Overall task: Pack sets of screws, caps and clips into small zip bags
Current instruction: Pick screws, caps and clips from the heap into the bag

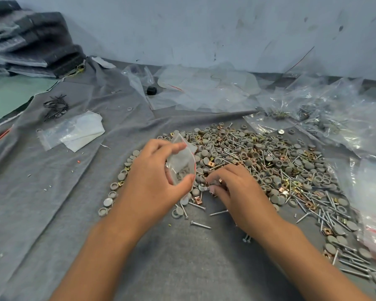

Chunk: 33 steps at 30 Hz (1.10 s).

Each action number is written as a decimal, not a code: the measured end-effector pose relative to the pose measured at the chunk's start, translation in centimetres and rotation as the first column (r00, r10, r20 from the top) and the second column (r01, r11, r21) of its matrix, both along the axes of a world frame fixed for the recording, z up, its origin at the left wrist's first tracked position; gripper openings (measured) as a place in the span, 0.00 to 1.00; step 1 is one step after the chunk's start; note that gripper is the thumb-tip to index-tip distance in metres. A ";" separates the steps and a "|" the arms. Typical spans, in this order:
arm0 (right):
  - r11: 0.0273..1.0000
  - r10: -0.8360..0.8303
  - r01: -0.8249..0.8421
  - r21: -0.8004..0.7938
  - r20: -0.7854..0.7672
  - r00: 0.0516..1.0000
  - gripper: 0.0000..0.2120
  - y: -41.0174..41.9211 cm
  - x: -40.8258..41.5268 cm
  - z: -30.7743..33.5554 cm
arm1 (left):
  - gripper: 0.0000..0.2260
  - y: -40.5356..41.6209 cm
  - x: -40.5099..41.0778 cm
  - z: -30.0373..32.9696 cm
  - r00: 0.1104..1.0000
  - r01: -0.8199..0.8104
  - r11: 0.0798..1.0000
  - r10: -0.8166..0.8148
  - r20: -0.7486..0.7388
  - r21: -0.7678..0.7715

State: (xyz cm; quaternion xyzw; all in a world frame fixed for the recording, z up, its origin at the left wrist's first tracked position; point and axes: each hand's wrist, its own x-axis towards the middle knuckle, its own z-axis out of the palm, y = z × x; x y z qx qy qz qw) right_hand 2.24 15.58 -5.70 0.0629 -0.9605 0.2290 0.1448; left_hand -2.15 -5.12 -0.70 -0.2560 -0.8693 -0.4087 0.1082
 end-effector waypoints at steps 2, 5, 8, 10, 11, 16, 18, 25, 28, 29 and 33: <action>0.998 -0.019 0.020 -0.068 0.017 1.000 0.06 0.4 -0.1 0.3 | 0.24 0.1 0.1 -0.2 1.000 0.010 1.000 -0.010 -0.001 -0.016; 0.982 -0.047 0.040 -0.183 -0.034 0.998 0.06 0.6 0.2 1.3 | 0.25 0.4 0.2 -0.5 1.000 0.020 0.999 -0.021 -0.002 -0.039; 0.904 -0.040 -0.026 -0.427 -0.146 0.989 0.08 0.2 0.9 3.2 | 0.25 0.9 0.4 -0.7 0.999 0.047 0.998 -0.047 0.009 -0.043; 0.837 0.013 -0.127 -0.533 -0.213 0.977 0.09 -0.4 1.5 4.4 | 0.25 1.3 0.5 -0.9 0.998 0.066 0.996 -0.066 -0.004 -0.056; 0.822 0.040 -0.170 -0.544 -0.243 0.969 0.10 -0.8 1.8 4.8 | 0.25 1.6 0.6 -0.9 0.997 0.079 0.995 -0.080 -0.005 -0.057; 0.939 0.065 -0.195 -0.283 -0.413 0.909 0.10 -2.1 2.6 5.2 | 0.25 2.4 1.2 -0.8 0.987 0.157 0.986 -0.157 0.019 -0.049; 0.967 0.068 -0.163 -0.197 -0.417 0.906 0.09 -2.1 2.6 4.9 | 0.24 2.5 1.4 -0.8 0.988 0.157 0.987 -0.156 0.016 -0.040; 0.984 0.031 -0.100 -0.150 -0.408 0.912 0.08 -1.7 2.4 4.2 | 0.24 2.7 1.6 -0.8 0.989 0.145 0.988 -0.145 0.006 -0.050; 0.979 -0.016 -0.073 -0.189 -0.433 0.901 0.06 -1.2 2.4 4.6 | 0.25 2.6 1.7 -0.6 0.991 0.136 0.990 -0.136 0.003 -0.048; 0.978 -0.035 -0.059 -0.202 -0.433 0.901 0.06 -0.9 2.4 4.7 | 0.25 2.6 1.7 -0.6 0.991 0.130 0.991 -0.130 -0.001 -0.044; 0.973 -0.116 0.041 -0.228 -0.327 0.938 0.07 0.9 2.3 4.5 | 0.26 2.2 1.6 -0.6 0.996 0.091 0.994 -0.092 -0.018 -0.055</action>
